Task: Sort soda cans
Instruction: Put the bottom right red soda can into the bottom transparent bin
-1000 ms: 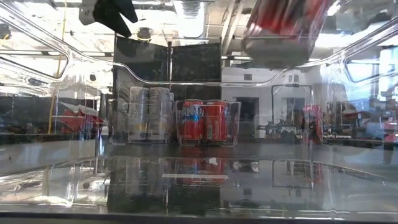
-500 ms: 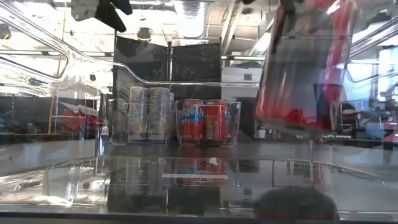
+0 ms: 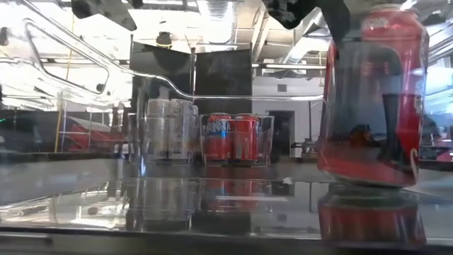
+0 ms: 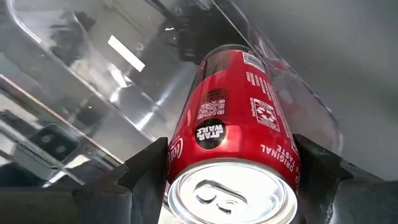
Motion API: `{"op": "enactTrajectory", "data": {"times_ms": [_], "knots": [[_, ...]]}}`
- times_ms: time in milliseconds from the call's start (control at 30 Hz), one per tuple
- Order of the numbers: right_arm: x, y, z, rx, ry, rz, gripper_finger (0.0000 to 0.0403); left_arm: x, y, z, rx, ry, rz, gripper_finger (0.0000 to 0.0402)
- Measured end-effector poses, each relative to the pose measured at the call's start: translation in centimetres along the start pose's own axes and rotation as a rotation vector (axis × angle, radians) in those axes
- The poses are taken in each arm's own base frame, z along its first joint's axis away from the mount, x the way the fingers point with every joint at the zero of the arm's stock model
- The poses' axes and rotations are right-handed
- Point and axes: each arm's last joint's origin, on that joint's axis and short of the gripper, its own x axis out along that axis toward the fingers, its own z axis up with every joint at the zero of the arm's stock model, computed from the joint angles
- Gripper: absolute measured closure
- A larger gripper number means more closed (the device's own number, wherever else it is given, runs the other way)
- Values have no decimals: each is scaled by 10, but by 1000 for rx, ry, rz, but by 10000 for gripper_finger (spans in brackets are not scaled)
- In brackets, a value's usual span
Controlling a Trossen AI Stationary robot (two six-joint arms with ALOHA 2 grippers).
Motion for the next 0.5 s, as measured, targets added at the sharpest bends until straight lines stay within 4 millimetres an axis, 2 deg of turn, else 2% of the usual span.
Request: {"op": "enactTrajectory", "data": {"times_ms": [167, 500], "knots": [[3, -2, 2, 7, -7, -30, 128, 0, 0, 0, 1, -5, 4, 200], [-3, -17, 26, 23, -46, -88, 128, 0, 1, 0, 11, -21, 21, 200]]}}
